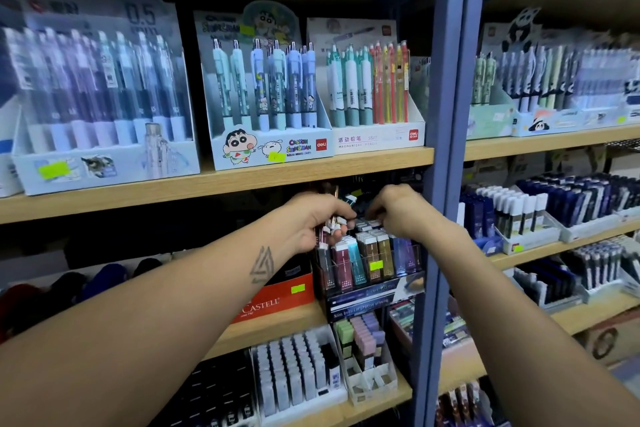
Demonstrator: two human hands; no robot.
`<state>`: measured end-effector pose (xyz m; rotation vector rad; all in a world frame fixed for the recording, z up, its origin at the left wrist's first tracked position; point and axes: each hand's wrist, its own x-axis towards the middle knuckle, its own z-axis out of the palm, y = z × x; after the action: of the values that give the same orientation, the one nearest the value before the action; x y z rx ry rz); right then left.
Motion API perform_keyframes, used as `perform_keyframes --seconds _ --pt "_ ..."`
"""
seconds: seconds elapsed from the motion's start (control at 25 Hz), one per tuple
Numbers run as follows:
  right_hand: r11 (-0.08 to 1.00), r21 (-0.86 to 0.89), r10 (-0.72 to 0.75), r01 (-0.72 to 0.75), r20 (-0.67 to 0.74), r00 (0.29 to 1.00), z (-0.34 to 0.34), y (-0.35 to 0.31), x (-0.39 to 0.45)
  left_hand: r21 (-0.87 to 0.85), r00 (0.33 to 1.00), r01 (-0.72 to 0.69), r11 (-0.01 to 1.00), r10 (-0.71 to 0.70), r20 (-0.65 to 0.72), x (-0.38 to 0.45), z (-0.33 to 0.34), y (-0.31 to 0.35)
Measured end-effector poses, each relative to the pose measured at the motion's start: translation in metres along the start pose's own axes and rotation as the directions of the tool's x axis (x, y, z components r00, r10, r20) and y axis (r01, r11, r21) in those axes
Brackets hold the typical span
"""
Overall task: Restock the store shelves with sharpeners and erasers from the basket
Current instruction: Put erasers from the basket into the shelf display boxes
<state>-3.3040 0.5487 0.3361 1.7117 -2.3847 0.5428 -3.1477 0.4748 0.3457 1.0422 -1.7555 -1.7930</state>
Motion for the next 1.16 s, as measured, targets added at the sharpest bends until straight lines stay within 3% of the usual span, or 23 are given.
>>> perform_keyframes --seconds 0.08,0.12,0.2,0.24,0.48,0.56,0.68,0.84,1.0,1.16 --pt "0.966 0.258 0.005 0.01 -0.055 0.998 -0.008 -0.005 -0.007 -0.015 0.999 -0.009 1.0 0.01 0.038 -0.002 -0.003 -0.003" --pt "0.874 0.486 0.016 0.002 -0.033 0.999 -0.012 -0.01 -0.015 -0.01 0.999 -0.021 1.0 0.022 0.05 -0.003 -0.003 -0.004" --pt "0.525 0.847 -0.006 -0.082 0.1 0.995 -0.017 -0.021 -0.03 0.036 0.998 -0.059 0.998 0.057 0.041 -0.004 -0.004 -0.004" --pt "0.412 0.903 -0.009 -0.12 0.135 0.991 -0.017 -0.023 -0.032 0.071 0.996 -0.082 0.994 0.081 0.023 -0.004 -0.005 -0.003" --pt "0.309 0.94 0.144 -0.143 0.102 0.984 -0.016 -0.02 -0.031 0.144 0.996 -0.085 0.986 0.079 0.046 -0.015 -0.007 0.001" --pt "0.344 0.934 0.179 -0.098 0.038 0.983 -0.018 -0.015 -0.034 0.114 0.998 -0.054 0.992 0.051 0.023 -0.017 -0.013 0.002" --pt "0.472 0.88 0.119 -0.052 -0.005 0.993 -0.022 -0.009 -0.04 0.072 1.0 -0.02 0.997 0.019 0.019 -0.022 -0.022 0.003" --pt "0.779 0.622 -0.034 0.081 -0.087 0.996 -0.029 -0.013 -0.04 -0.111 0.998 0.034 0.993 -0.027 0.061 -0.031 -0.028 0.003" --pt "0.853 0.51 -0.083 0.113 -0.081 0.993 -0.035 -0.016 -0.034 -0.25 0.994 0.064 0.966 -0.04 0.101 -0.038 -0.03 0.0" --pt "0.917 0.377 -0.139 0.133 -0.013 0.99 -0.023 -0.024 -0.034 -0.248 0.995 0.026 0.968 -0.002 0.098 -0.042 -0.035 -0.005"
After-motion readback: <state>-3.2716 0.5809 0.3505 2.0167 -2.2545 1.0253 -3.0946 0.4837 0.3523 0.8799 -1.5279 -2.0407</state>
